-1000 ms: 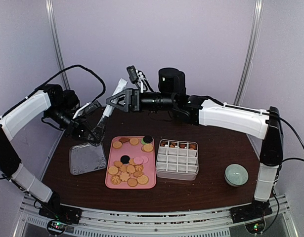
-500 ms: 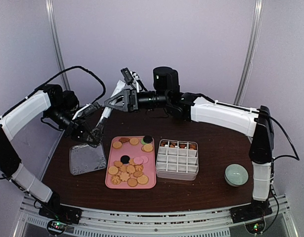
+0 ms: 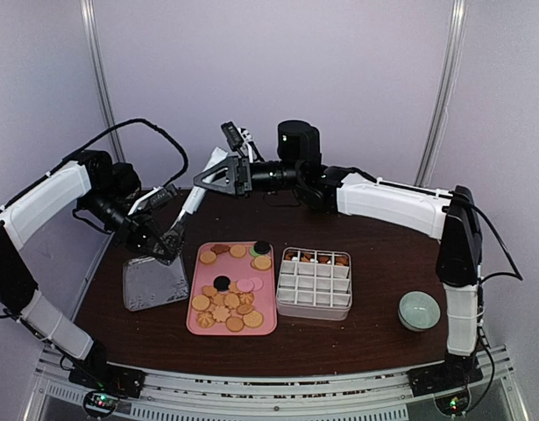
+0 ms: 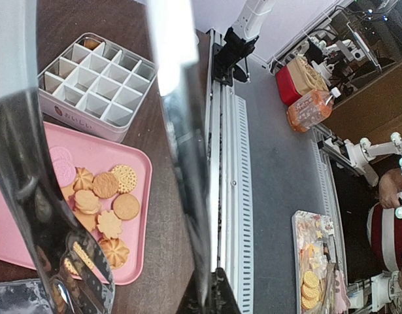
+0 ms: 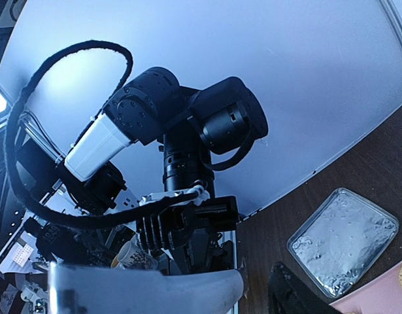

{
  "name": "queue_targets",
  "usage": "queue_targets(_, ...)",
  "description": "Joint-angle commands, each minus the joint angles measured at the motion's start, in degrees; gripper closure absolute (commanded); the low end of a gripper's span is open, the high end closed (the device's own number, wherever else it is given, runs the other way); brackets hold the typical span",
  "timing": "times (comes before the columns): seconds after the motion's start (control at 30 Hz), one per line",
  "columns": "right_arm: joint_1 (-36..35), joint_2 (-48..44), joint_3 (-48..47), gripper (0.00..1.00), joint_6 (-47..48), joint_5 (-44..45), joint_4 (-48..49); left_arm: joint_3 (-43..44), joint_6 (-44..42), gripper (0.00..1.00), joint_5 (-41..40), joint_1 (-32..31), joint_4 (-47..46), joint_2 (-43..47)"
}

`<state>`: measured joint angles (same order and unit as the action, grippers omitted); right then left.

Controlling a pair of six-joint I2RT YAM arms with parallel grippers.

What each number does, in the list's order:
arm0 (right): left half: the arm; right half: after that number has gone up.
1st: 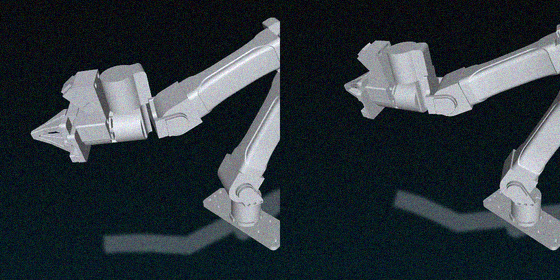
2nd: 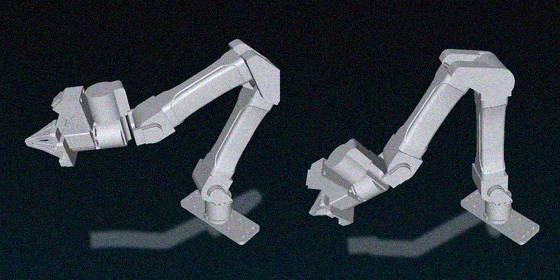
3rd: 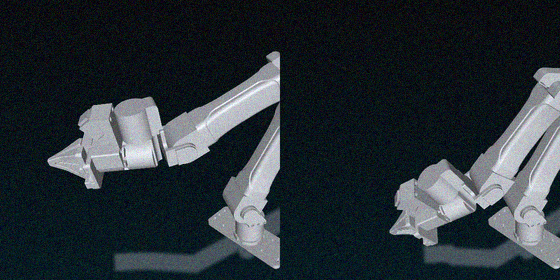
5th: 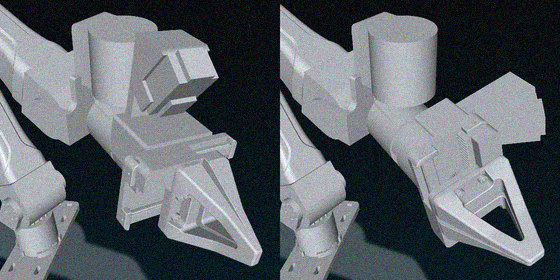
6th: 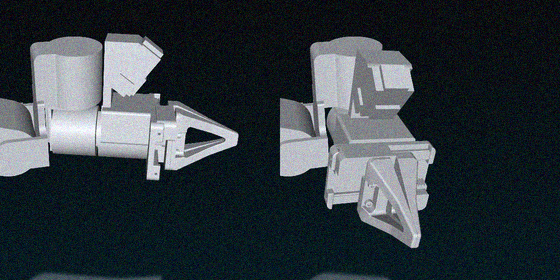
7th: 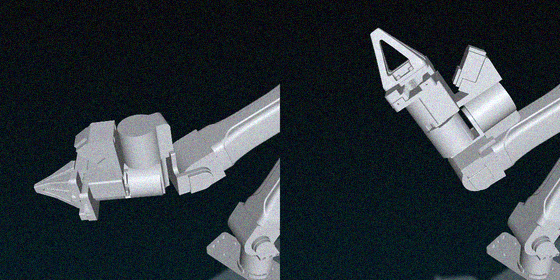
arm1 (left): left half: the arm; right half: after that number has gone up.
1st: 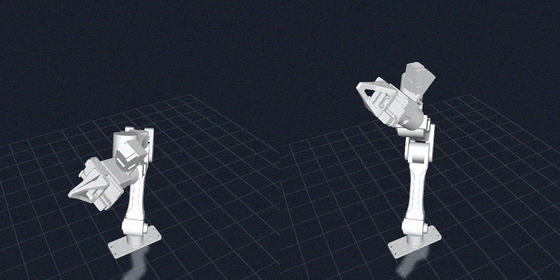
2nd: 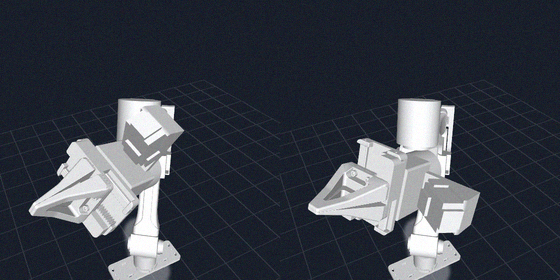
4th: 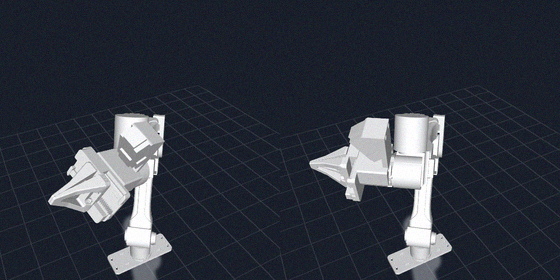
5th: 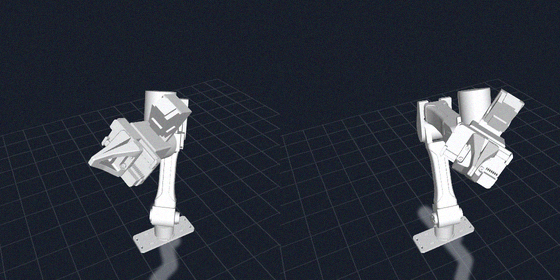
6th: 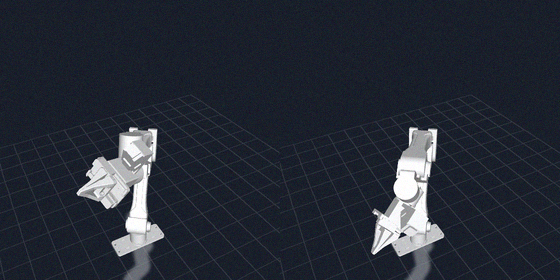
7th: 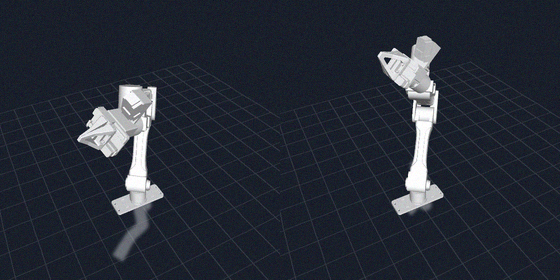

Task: Pack the cookies
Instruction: Pass from the left arm to the right

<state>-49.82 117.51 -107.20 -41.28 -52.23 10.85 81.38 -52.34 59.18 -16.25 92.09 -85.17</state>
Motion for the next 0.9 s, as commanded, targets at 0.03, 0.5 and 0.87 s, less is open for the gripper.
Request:
queue_targets(0.03,-0.1,-0.7,0.9,0.40,-2.6,-3.6,3.1,0.4,-2.1,1.00,0.9,-0.3,0.8,0.8)
queue_targets(0.5,0.5,0.7,7.0,0.46,-13.0,-1.8,17.7,0.8,-3.2,1.00,0.8,-0.4,2.7,1.0)
queue_targets(0.87,-1.6,-1.5,3.0,0.49,0.4,3.8,1.0,1.2,-3.3,1.00,1.7,-0.4,2.6,0.1)
